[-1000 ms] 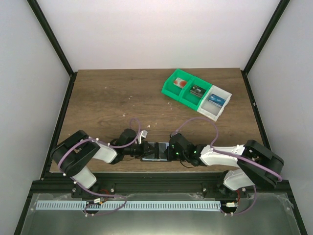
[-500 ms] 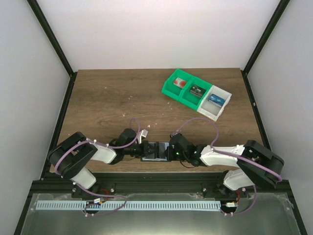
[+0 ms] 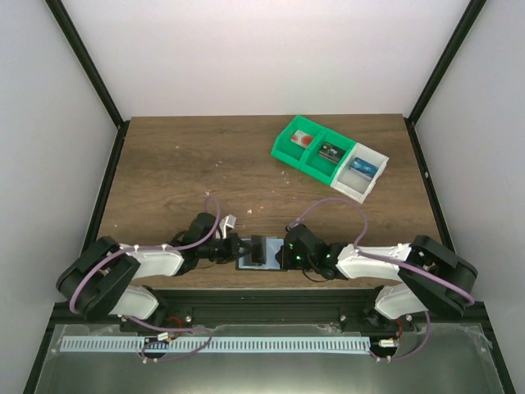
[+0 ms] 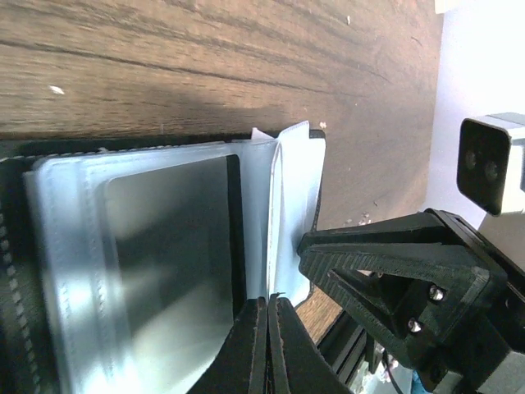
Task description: Take the credit cards out of the card holder
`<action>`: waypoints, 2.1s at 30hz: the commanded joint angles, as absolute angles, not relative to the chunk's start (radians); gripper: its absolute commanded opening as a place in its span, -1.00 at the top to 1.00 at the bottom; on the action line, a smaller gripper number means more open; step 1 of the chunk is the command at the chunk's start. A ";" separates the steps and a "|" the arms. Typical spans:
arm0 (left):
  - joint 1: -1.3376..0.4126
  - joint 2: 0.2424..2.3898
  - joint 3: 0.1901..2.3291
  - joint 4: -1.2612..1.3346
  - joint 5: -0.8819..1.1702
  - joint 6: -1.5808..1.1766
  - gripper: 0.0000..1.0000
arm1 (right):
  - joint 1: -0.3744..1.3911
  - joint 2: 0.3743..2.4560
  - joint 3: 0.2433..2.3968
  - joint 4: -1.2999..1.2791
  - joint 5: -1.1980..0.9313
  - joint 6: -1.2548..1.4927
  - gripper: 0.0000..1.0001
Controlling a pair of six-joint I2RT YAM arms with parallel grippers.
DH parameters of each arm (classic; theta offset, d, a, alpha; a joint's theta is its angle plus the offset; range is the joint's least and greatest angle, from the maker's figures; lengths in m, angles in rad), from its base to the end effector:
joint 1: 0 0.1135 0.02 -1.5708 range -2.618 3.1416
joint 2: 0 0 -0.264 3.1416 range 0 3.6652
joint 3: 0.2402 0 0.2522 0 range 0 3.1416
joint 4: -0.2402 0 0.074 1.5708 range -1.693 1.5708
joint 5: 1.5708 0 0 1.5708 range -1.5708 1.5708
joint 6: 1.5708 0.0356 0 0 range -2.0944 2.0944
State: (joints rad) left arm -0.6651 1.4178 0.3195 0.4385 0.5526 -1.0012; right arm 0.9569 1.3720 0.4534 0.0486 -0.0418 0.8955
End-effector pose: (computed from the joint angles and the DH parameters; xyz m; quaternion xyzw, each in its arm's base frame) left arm 0.1671 -0.1548 0.1197 -0.0262 0.8719 -0.4780 0.1033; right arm 0.1341 0.1928 0.1303 -0.0360 0.9384 0.2861 0.1905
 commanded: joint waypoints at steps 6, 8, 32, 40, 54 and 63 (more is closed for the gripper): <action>-0.612 1.219 0.367 0.168 0.385 -0.920 1.00 | 0.953 1.327 0.528 -0.103 0.014 0.805 0.70; -0.608 1.188 0.371 0.142 0.374 -0.910 1.00 | 0.953 1.308 0.564 -0.117 0.027 0.758 0.68; -0.594 0.991 0.383 0.190 0.691 -0.961 1.00 | 0.957 0.859 0.531 0.110 -0.242 -0.137 0.30; -0.588 0.983 0.398 0.264 0.849 -1.113 1.00 | 0.979 0.633 0.290 0.397 -0.220 -0.356 0.01; -0.578 0.900 0.469 0.202 0.996 -1.231 1.00 | 0.981 0.680 0.267 0.358 -0.127 -0.525 -0.07; -0.579 0.908 0.440 0.289 1.017 -1.311 1.00 | 0.983 0.768 0.257 0.558 -0.095 -0.667 -0.08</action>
